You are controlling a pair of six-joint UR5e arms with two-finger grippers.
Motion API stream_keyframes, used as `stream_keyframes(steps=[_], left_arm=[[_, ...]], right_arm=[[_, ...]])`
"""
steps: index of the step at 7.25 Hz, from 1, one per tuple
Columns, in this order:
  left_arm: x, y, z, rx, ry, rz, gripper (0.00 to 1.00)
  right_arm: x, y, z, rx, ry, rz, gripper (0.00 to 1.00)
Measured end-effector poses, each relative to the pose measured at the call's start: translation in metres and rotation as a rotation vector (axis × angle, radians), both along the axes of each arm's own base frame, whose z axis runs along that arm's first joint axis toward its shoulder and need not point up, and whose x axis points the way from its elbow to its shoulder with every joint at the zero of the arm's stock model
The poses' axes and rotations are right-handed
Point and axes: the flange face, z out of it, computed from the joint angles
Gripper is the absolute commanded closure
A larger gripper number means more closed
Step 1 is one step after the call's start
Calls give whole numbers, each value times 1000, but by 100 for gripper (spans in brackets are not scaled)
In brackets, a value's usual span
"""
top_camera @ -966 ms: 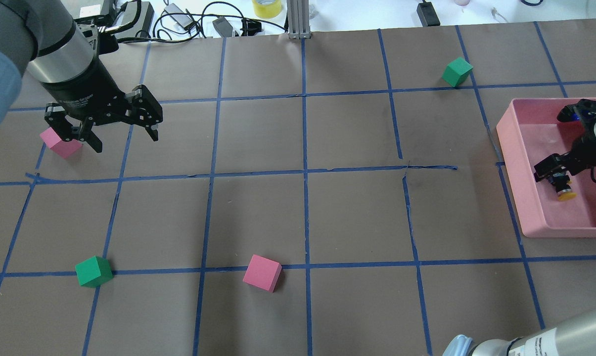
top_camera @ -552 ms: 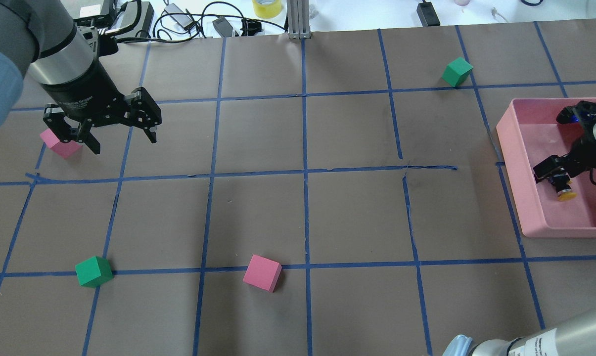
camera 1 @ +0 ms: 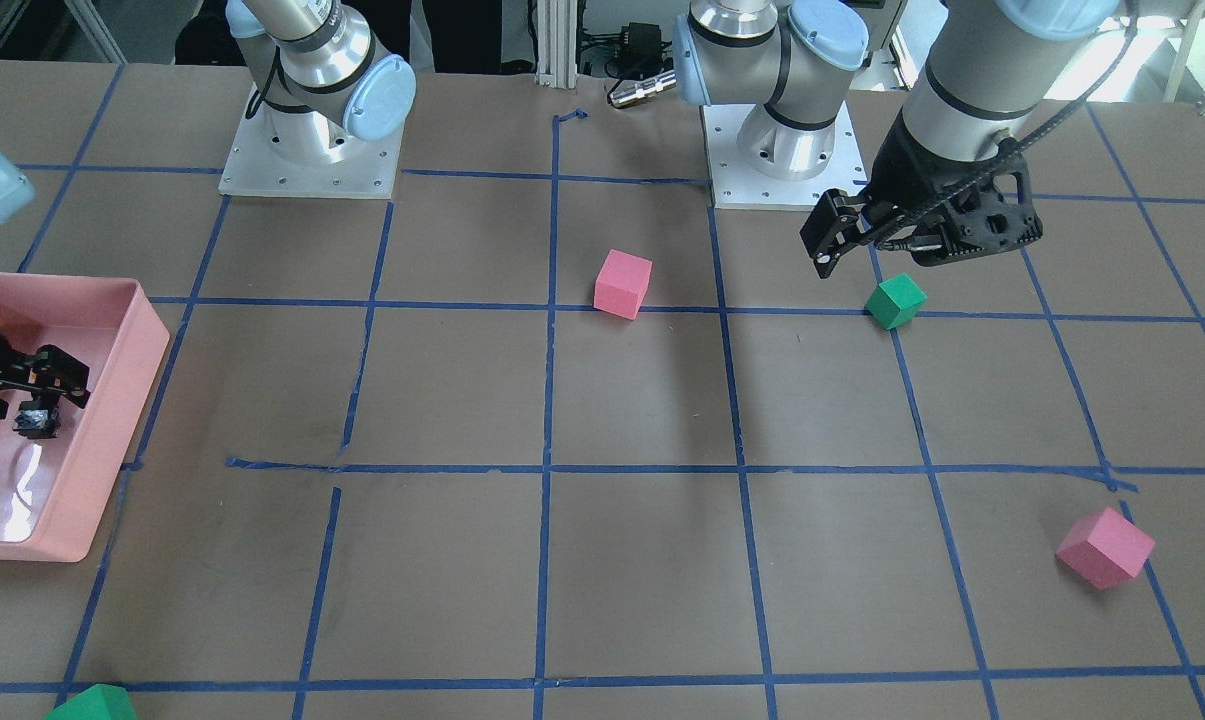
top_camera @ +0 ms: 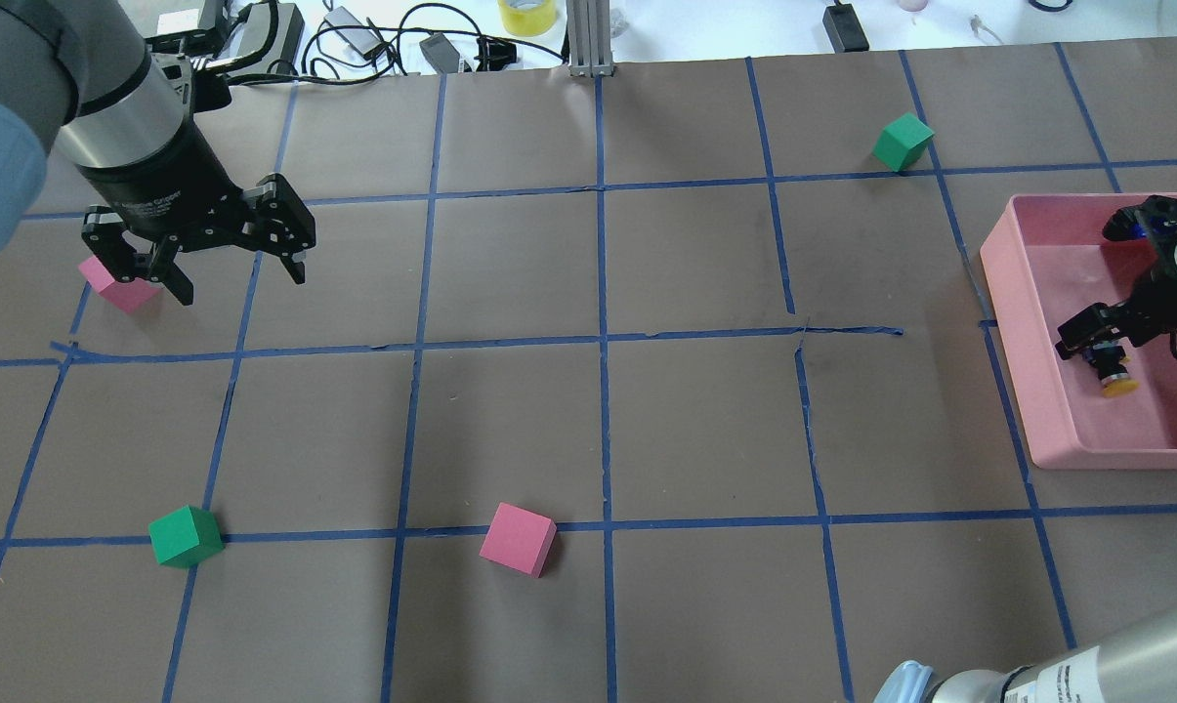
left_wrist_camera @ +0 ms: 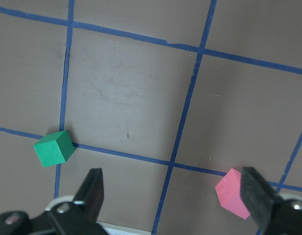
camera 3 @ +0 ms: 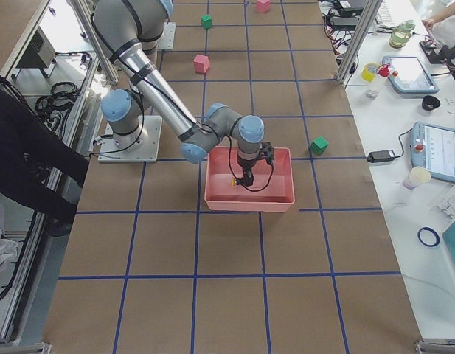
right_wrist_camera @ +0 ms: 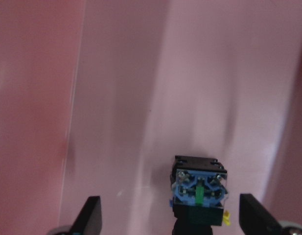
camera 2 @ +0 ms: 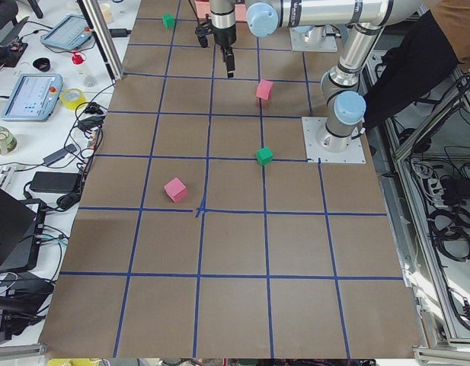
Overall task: Align button upright
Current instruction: 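Close the right gripper on the black button's body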
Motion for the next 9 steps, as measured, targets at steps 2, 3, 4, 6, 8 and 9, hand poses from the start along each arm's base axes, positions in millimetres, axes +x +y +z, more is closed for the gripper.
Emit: stream_keyframes(steps=[2, 3, 4, 6, 8, 9], left_arm=[[2, 0, 0, 2, -16, -8, 0], [2, 0, 0, 2, -20, -10, 0], [2, 1, 0, 3, -23, -11, 0], [3, 3, 1, 6, -32, -14, 0], [4, 4, 1, 7, -36, -15, 0], [4, 5, -1, 9, -35, -16, 0]], right_arm=[[-1, -1, -2, -6, 7, -8, 0], [-1, -1, -3, -7, 8, -10, 0], [-2, -2, -4, -6, 8, -15, 0], [-2, -1, -6, -2, 9, -24, 0], [-3, 0, -8, 11, 21, -27, 0], [-3, 0, -10, 17, 24, -27, 0]])
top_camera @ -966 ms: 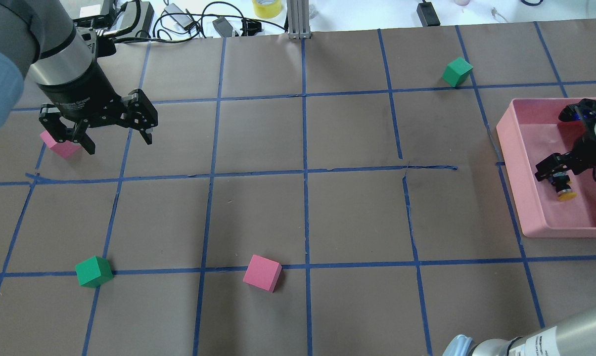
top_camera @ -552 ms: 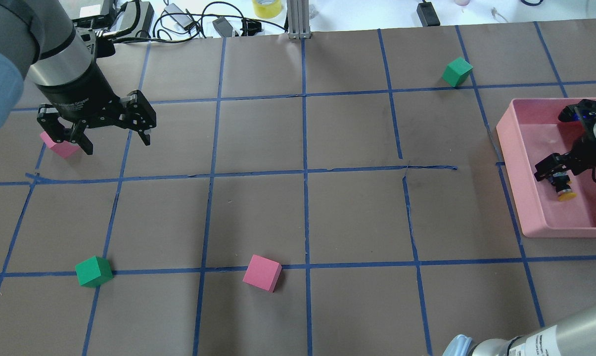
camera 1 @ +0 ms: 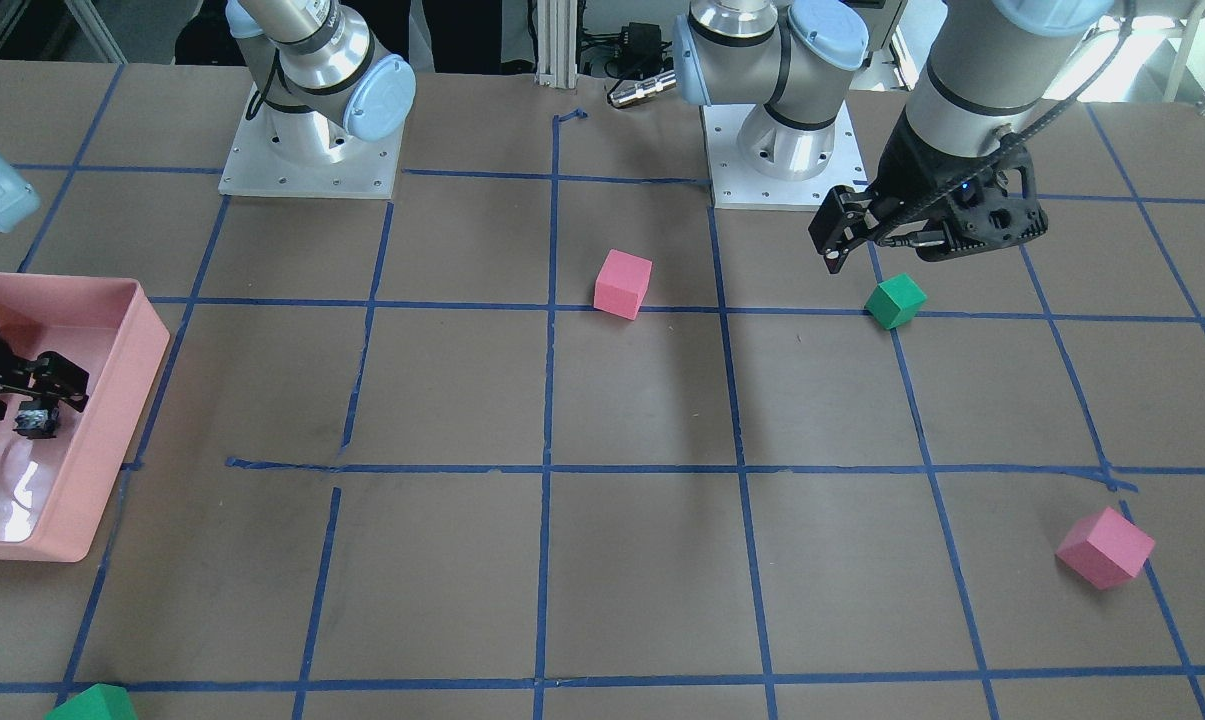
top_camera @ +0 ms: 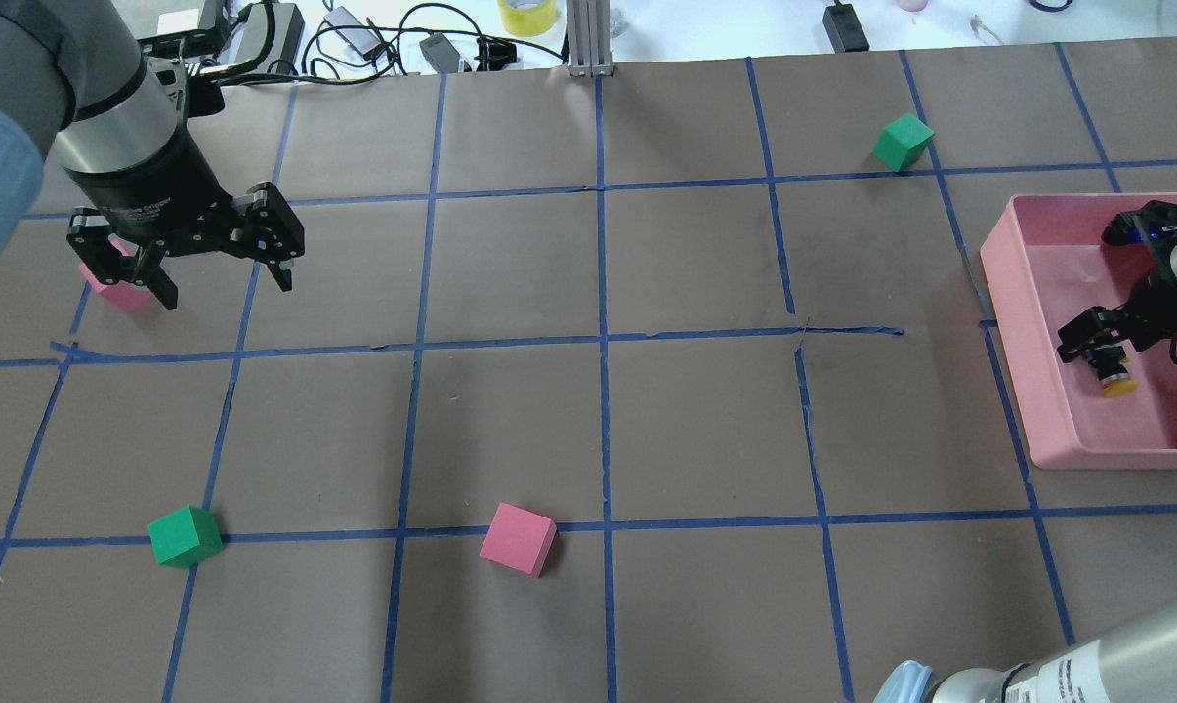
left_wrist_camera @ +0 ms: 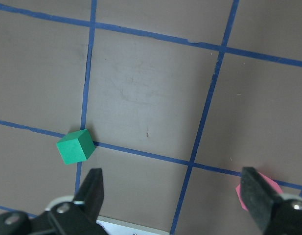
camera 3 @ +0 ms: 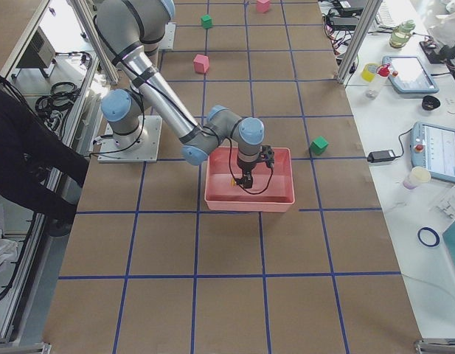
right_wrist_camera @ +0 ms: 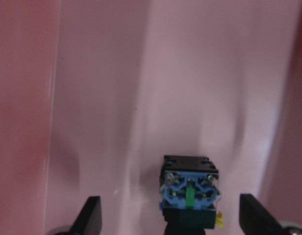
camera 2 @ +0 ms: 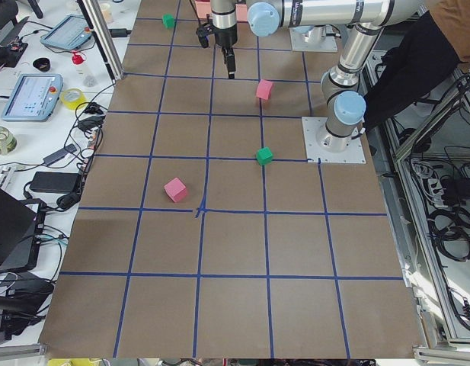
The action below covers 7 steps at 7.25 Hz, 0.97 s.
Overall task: Align button upright
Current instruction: 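Close the right gripper on the black button's body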
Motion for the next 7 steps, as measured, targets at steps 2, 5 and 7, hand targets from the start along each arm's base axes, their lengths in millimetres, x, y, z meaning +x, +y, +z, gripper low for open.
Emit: stream_keyframes(steps=[2, 5, 7], left_arm=[[0, 1, -2, 2, 1, 0, 0], [0, 1, -3, 1, 1, 1, 0], [0, 0, -1, -5, 1, 1, 0]], right_arm=[[0, 1, -3, 11, 5, 0, 4], [-2, 3, -6, 29, 17, -6, 43], [-2, 2, -6, 24, 12, -10, 77]])
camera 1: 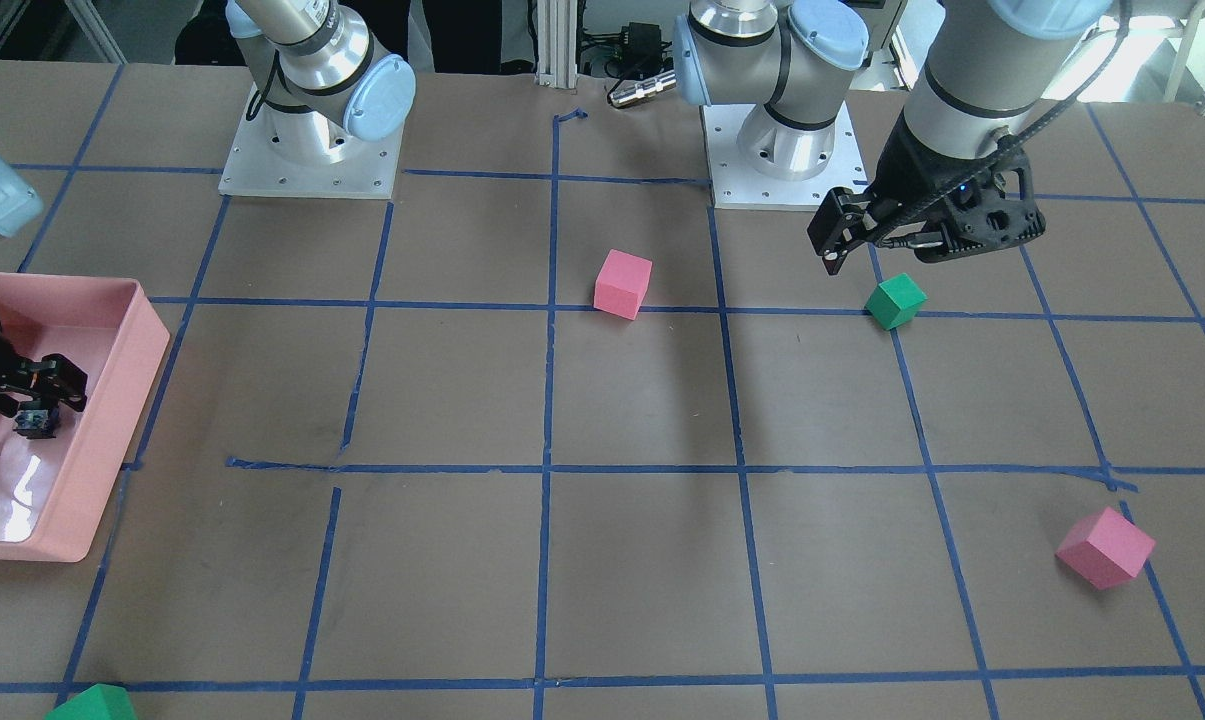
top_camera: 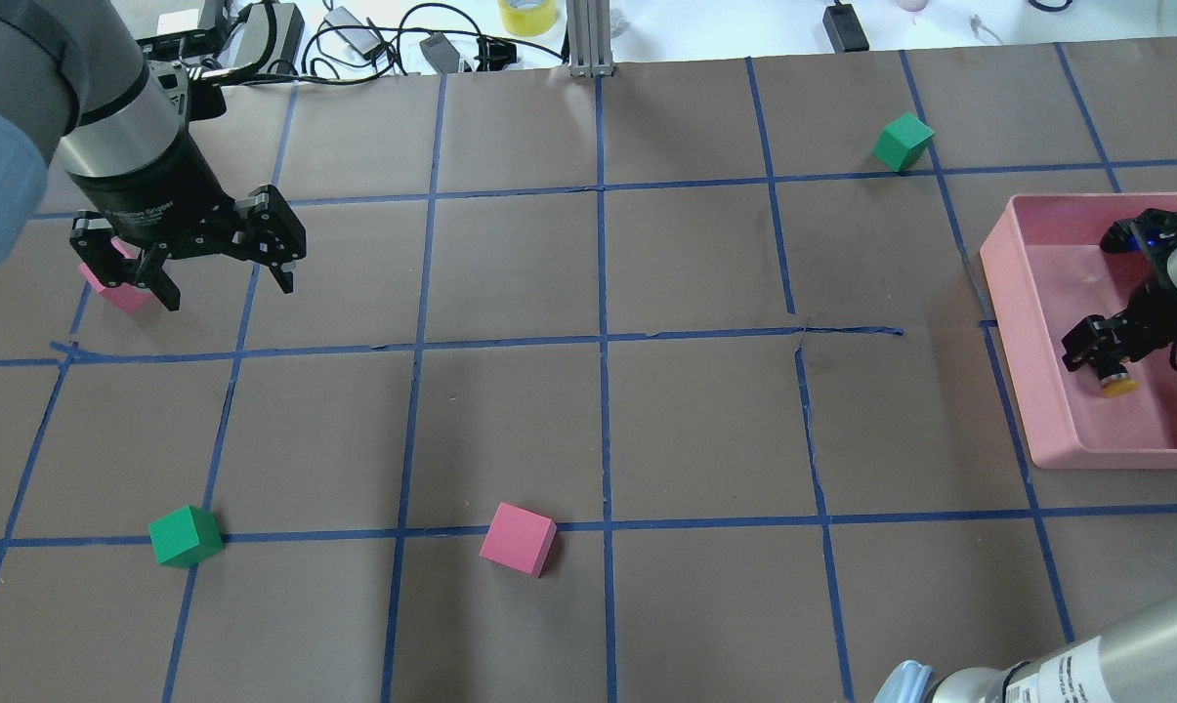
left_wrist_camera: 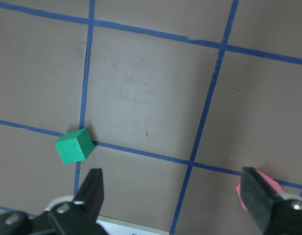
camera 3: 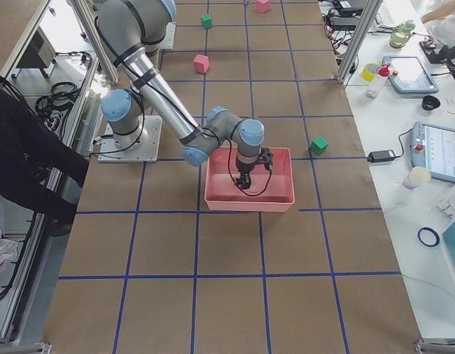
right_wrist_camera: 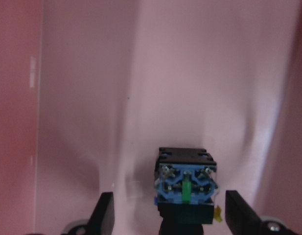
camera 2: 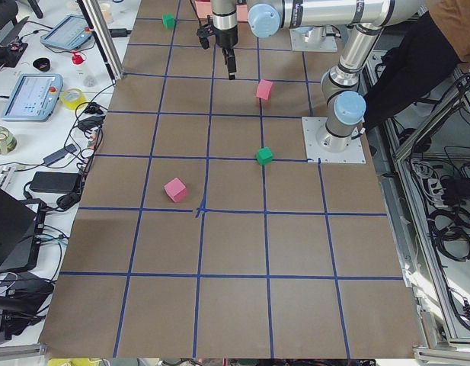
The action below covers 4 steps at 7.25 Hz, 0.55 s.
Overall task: Align button upright
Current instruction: 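Close the right gripper on the black button's body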
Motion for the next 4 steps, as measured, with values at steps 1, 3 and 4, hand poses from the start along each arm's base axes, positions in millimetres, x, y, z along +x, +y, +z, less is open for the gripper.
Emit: stream_keyframes(steps=[1, 3, 4], left_arm=[[0, 0, 0, -1, -1, -1, 0], [0, 0, -1, 1, -2, -2, 0], [0, 0, -1, 2, -1, -2, 0]], right_arm=[[0, 0, 0, -1, -3, -2, 97], [1, 0, 0, 3, -8, -3, 100], [1, 0, 0, 3, -9, -5, 100]])
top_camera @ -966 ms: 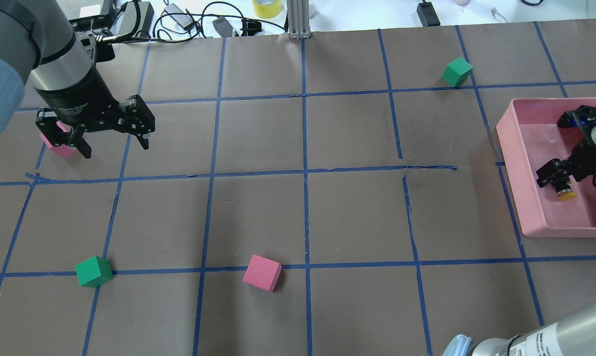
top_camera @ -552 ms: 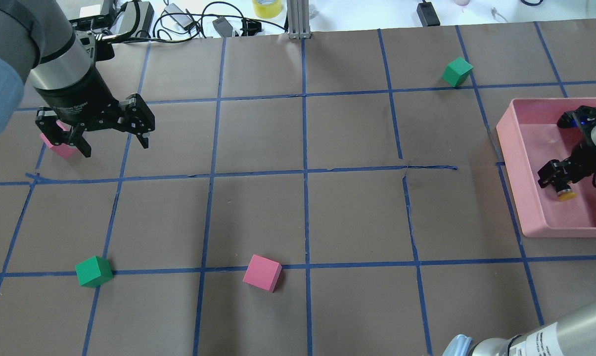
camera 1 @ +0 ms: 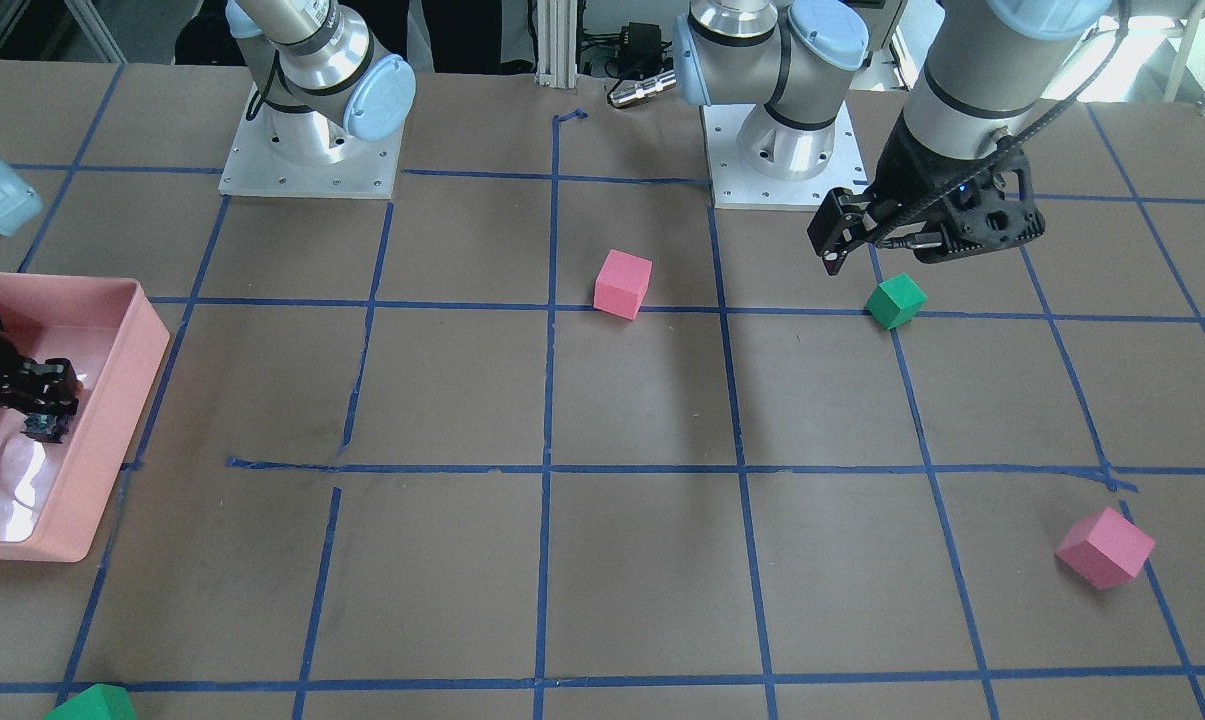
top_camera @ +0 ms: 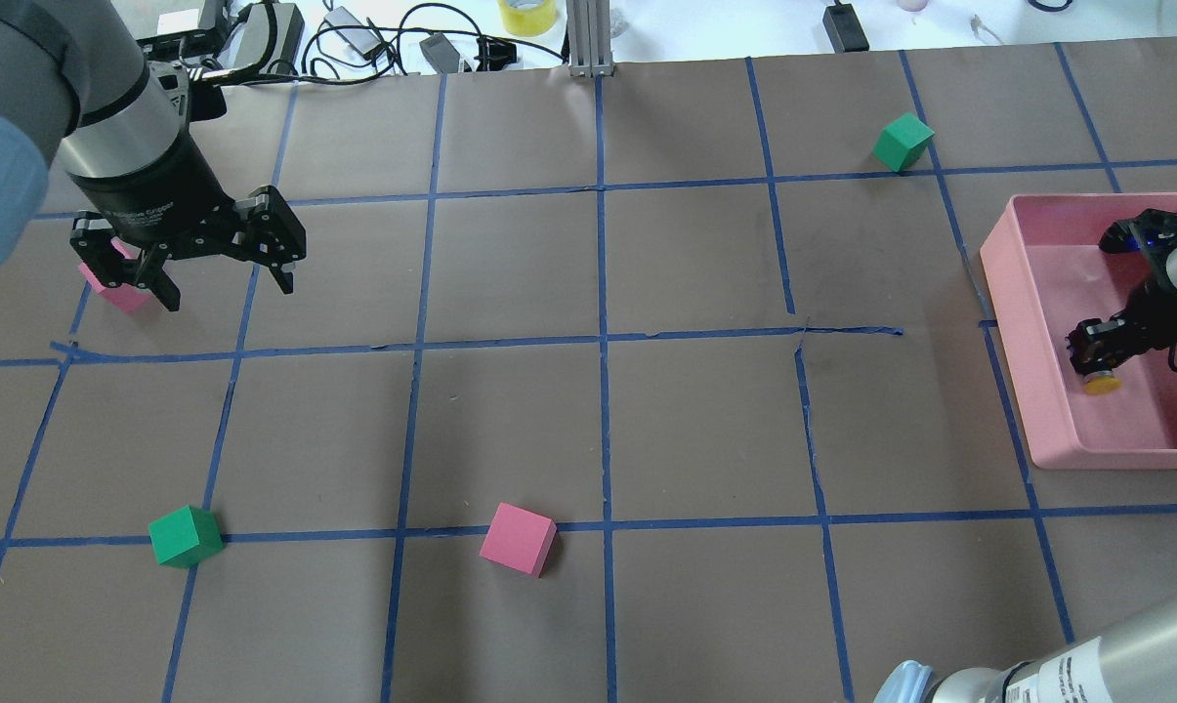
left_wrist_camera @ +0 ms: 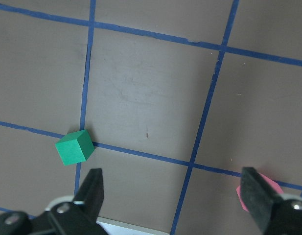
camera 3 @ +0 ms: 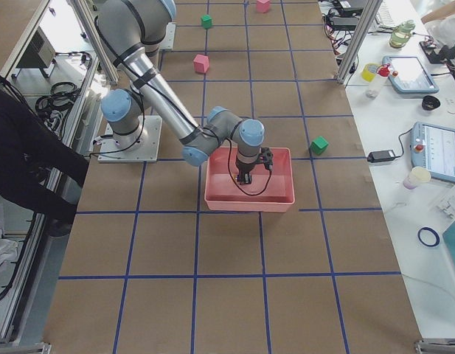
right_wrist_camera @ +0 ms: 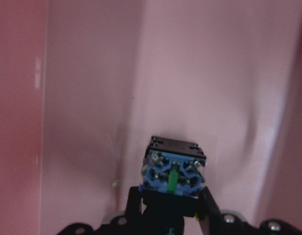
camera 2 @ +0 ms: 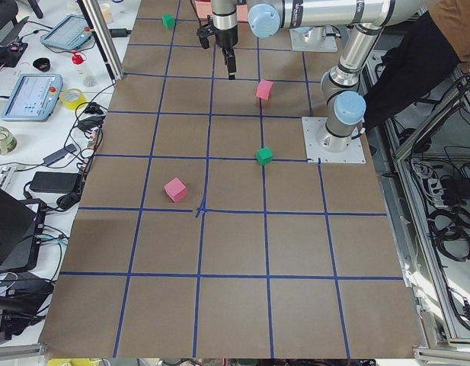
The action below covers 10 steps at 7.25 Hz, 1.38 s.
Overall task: Align button upright
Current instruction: 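Close the right gripper on the black button's body, then lift the button out of the tray with the right gripper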
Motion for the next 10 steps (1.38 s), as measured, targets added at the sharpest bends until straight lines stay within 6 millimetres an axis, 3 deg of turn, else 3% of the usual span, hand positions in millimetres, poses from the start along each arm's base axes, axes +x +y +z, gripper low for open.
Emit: stream_keyframes(steps=[3, 4, 6, 7, 8, 10], left_arm=[[0, 0, -1, 1, 0, -1, 0], [0, 0, -1, 1, 1, -1, 0], [-1, 0, -1, 1, 1, -1, 0], [-1, 0, 0, 1, 1, -1, 0], [-1, 0, 1, -2, 0, 0, 0], [0, 2, 5, -10, -1, 1, 0]], right_arm=[[-2, -5, 19, -25, 17, -24, 100], [-4, -13, 37, -34, 23, -34, 100], [1, -39, 91, -25, 13, -66, 100], [20, -55, 122, -30, 15, -71, 100], [55, -68, 144, -36, 19, -78, 100], [161, -83, 169, -57, 28, -109, 100]])
